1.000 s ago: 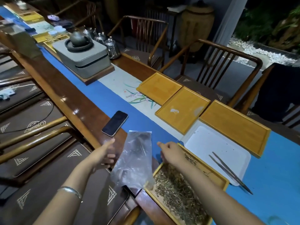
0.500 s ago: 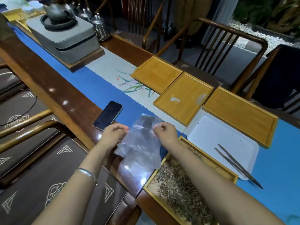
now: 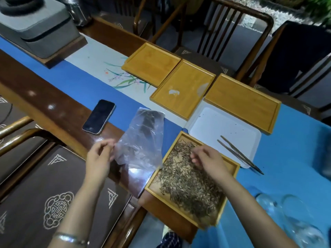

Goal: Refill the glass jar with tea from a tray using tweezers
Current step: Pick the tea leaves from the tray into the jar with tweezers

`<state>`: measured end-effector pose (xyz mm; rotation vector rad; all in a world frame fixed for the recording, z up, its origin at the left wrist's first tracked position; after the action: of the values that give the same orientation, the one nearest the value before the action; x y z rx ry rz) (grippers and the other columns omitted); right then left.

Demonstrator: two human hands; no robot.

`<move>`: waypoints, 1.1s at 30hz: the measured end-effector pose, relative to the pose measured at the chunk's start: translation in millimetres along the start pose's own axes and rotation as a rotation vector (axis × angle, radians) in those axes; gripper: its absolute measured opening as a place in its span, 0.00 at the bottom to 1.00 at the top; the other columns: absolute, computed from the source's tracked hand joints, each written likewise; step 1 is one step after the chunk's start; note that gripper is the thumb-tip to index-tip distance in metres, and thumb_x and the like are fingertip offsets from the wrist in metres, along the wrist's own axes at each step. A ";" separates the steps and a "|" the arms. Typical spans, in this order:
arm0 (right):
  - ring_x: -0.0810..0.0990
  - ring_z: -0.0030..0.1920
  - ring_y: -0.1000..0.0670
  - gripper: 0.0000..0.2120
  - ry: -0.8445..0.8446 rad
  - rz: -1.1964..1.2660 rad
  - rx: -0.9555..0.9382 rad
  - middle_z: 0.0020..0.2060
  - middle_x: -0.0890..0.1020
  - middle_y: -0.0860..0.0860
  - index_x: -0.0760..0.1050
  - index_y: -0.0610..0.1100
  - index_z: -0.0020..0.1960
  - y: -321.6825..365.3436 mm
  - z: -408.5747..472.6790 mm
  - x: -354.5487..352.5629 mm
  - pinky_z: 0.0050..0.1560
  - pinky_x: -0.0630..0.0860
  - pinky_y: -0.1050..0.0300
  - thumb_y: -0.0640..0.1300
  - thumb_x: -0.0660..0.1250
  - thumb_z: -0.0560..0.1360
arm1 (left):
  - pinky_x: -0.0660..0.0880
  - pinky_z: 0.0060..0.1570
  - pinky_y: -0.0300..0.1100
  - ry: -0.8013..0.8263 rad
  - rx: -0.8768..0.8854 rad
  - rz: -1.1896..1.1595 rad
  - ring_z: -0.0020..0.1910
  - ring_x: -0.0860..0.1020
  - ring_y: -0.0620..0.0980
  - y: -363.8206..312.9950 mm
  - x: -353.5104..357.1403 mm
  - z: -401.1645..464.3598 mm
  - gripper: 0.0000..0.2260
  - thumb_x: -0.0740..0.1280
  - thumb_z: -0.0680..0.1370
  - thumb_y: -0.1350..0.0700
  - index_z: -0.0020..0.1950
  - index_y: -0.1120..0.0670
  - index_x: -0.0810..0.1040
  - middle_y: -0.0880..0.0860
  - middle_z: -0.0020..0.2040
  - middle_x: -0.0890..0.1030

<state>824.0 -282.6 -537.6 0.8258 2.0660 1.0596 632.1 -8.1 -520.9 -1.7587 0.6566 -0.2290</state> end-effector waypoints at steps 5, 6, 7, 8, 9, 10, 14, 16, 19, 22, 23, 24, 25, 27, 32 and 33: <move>0.79 0.33 0.52 0.12 -0.179 0.034 0.112 0.36 0.83 0.46 0.80 0.44 0.42 -59.9 -73.4 -58.5 0.37 0.76 0.59 0.37 0.61 0.79 | 0.73 0.36 0.36 0.155 -0.174 0.092 0.39 0.76 0.54 51.8 24.1 -52.2 0.11 0.59 0.80 0.70 0.44 0.58 0.76 0.59 0.41 0.79; 0.80 0.33 0.53 0.12 -0.209 0.012 0.127 0.36 0.83 0.45 0.80 0.43 0.41 -69.5 -82.5 -66.3 0.37 0.76 0.59 0.37 0.61 0.79 | 0.74 0.35 0.36 0.204 -0.179 0.127 0.41 0.76 0.56 57.0 31.6 -58.9 0.11 0.60 0.80 0.71 0.44 0.58 0.76 0.59 0.41 0.79; 0.80 0.33 0.52 0.11 -0.237 -0.020 0.136 0.35 0.83 0.45 0.79 0.43 0.41 -78.2 -88.7 -73.0 0.37 0.76 0.57 0.37 0.61 0.79 | 0.75 0.36 0.38 0.250 -0.158 0.173 0.42 0.77 0.56 59.2 39.8 -63.2 0.11 0.61 0.79 0.70 0.44 0.58 0.78 0.57 0.40 0.80; 0.80 0.33 0.49 0.11 -0.266 -0.061 0.142 0.34 0.82 0.44 0.79 0.42 0.40 -85.8 -92.9 -79.1 0.37 0.76 0.53 0.37 0.61 0.78 | 0.75 0.39 0.41 0.293 -0.110 0.240 0.43 0.78 0.56 58.8 48.3 -65.3 0.10 0.63 0.79 0.69 0.45 0.56 0.79 0.55 0.41 0.82; 0.80 0.34 0.47 0.10 -0.294 -0.096 0.148 0.33 0.82 0.44 0.78 0.41 0.39 -92.1 -95.0 -83.8 0.39 0.76 0.49 0.37 0.62 0.78 | 0.75 0.44 0.43 0.330 -0.054 0.322 0.44 0.80 0.55 56.7 57.6 -66.1 0.09 0.64 0.79 0.67 0.48 0.55 0.80 0.53 0.43 0.83; 0.80 0.35 0.45 0.10 -0.317 -0.134 0.160 0.33 0.82 0.44 0.77 0.40 0.39 -97.3 -96.0 -87.0 0.39 0.76 0.47 0.39 0.62 0.78 | 0.74 0.47 0.44 0.348 -0.018 0.397 0.47 0.80 0.54 55.8 66.4 -65.5 0.08 0.65 0.79 0.65 0.52 0.54 0.81 0.52 0.46 0.84; 0.78 0.35 0.47 0.12 -0.302 -0.328 0.216 0.32 0.80 0.46 0.74 0.40 0.40 -111.7 -96.8 -81.5 0.39 0.71 0.52 0.45 0.62 0.79 | 0.70 0.51 0.43 0.356 0.042 0.561 0.56 0.79 0.53 60.8 95.7 -61.2 0.14 0.66 0.79 0.59 0.65 0.57 0.75 0.51 0.55 0.80; 0.79 0.37 0.46 0.11 -0.272 -0.300 0.209 0.34 0.80 0.45 0.74 0.40 0.42 -113.8 -98.3 -72.6 0.39 0.71 0.53 0.45 0.61 0.79 | 0.72 0.54 0.46 0.368 0.059 0.614 0.57 0.79 0.55 66.1 104.0 -60.6 0.17 0.67 0.79 0.58 0.68 0.57 0.73 0.53 0.58 0.80; 0.78 0.36 0.45 0.09 -0.245 -0.331 0.164 0.35 0.79 0.43 0.71 0.39 0.47 -112.3 -98.6 -61.6 0.36 0.69 0.52 0.45 0.60 0.80 | 0.74 0.56 0.50 0.372 0.050 0.598 0.57 0.79 0.57 72.9 106.3 -59.2 0.18 0.68 0.78 0.58 0.67 0.58 0.71 0.56 0.59 0.81; 0.74 0.34 0.46 0.07 -0.253 -0.382 0.133 0.35 0.75 0.45 0.68 0.40 0.48 -109.8 -99.6 -57.2 0.33 0.64 0.53 0.44 0.60 0.80 | 0.73 0.62 0.55 0.385 0.030 0.541 0.59 0.78 0.57 76.9 104.1 -61.4 0.18 0.67 0.78 0.63 0.67 0.58 0.71 0.56 0.59 0.80; 0.74 0.34 0.46 0.07 -0.253 -0.389 0.128 0.35 0.75 0.44 0.67 0.40 0.48 -109.9 -99.4 -57.2 0.33 0.64 0.53 0.44 0.60 0.80 | 0.72 0.64 0.55 0.394 0.028 0.527 0.60 0.78 0.56 78.2 103.5 -63.4 0.18 0.67 0.77 0.65 0.67 0.58 0.71 0.56 0.59 0.80; 0.73 0.34 0.46 0.07 -0.250 -0.399 0.131 0.35 0.75 0.44 0.67 0.40 0.48 -110.3 -99.4 -57.7 0.33 0.64 0.53 0.44 0.61 0.80 | 0.73 0.63 0.54 0.407 0.018 0.502 0.59 0.78 0.54 79.6 102.3 -66.2 0.19 0.67 0.77 0.67 0.67 0.57 0.71 0.56 0.59 0.80; 0.73 0.34 0.46 0.07 -0.248 -0.408 0.139 0.35 0.75 0.44 0.67 0.40 0.48 -110.9 -100.0 -58.6 0.33 0.64 0.53 0.43 0.61 0.80 | 0.74 0.61 0.52 0.420 -0.005 0.466 0.57 0.78 0.52 80.8 100.6 -70.1 0.20 0.66 0.77 0.69 0.67 0.56 0.70 0.55 0.59 0.79; 0.73 0.31 0.49 0.07 -0.240 -0.440 0.153 0.33 0.75 0.45 0.66 0.42 0.50 -112.8 -103.5 -60.8 0.31 0.64 0.54 0.44 0.62 0.79 | 0.77 0.50 0.43 0.439 -0.070 0.380 0.52 0.80 0.46 84.6 94.2 -80.4 0.25 0.66 0.75 0.73 0.68 0.53 0.68 0.53 0.56 0.79; 0.72 0.27 0.49 0.07 -0.149 -0.579 0.141 0.29 0.74 0.47 0.61 0.44 0.52 -120.5 -114.2 -62.9 0.27 0.62 0.52 0.47 0.58 0.80 | 0.77 0.47 0.42 0.427 -0.175 0.186 0.52 0.79 0.52 98.4 73.9 -108.1 0.25 0.62 0.76 0.76 0.68 0.55 0.67 0.55 0.56 0.79; 0.71 0.27 0.49 0.07 -0.132 -0.594 0.127 0.28 0.73 0.48 0.61 0.44 0.51 -120.6 -114.4 -63.3 0.26 0.61 0.52 0.46 0.58 0.80 | 0.78 0.48 0.41 0.429 -0.175 0.181 0.53 0.79 0.54 99.4 72.4 -112.0 0.23 0.62 0.77 0.76 0.67 0.57 0.68 0.56 0.56 0.79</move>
<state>743.5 -437.4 -571.8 0.2868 2.0839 0.5372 607.3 -155.3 -594.2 -1.8176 1.1694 -0.4408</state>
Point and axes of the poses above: each hand's wrist, its own z-axis towards the middle knuckle, its own x-axis out of the palm, y = z × x, the point moved 5 cm from there along z, towards the middle knuckle
